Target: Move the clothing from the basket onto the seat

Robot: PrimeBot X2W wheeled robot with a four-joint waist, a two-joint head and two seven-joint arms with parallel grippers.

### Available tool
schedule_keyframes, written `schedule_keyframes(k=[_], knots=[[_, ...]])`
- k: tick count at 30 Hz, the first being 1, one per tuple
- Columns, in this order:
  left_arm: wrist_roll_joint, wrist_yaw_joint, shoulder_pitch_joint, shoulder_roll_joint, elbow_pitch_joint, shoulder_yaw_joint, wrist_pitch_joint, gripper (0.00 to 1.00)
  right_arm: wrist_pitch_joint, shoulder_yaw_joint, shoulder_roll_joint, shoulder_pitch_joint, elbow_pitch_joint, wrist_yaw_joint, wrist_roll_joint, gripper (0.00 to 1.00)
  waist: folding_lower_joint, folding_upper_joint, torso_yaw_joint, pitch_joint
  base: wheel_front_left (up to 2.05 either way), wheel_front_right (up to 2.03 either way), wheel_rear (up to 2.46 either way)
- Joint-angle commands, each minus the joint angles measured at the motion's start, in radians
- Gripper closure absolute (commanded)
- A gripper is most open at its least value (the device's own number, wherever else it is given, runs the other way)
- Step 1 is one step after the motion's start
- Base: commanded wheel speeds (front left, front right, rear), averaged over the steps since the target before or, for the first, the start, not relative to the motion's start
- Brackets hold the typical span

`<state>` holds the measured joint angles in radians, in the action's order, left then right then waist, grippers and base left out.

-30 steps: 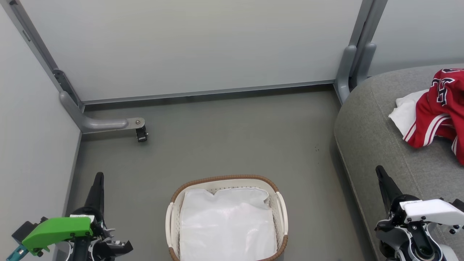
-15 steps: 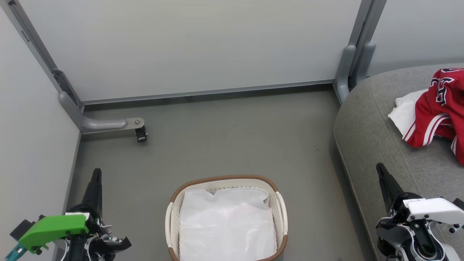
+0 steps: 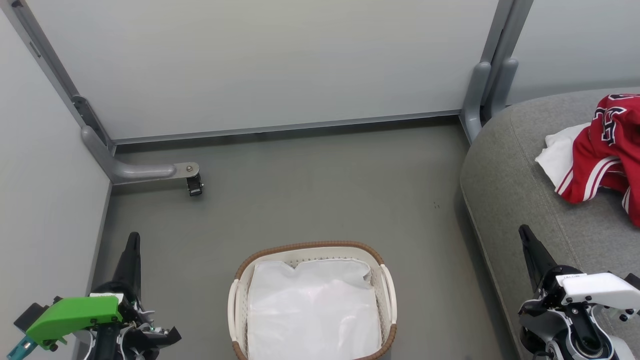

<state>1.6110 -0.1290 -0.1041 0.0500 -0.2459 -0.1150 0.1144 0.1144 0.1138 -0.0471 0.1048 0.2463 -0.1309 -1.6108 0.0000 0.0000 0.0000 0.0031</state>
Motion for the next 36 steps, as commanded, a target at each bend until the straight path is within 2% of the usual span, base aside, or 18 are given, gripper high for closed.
schedule_keyframes(k=[1,36], knots=[[0.003,-0.005,-0.010,0.000,0.002,-0.002,0.003,1.00,0.003,0.002,-0.006,0.007,-0.004,0.000,-0.004,1.00,0.0000,0.0000,0.000,0.000,0.00,0.00,0.00],[0.003,-0.005,-0.010,0.000,0.002,-0.002,0.003,1.00,0.003,0.002,-0.006,0.007,-0.004,0.000,-0.004,1.00,0.0000,0.0000,0.000,0.000,0.00,0.00,0.00]])
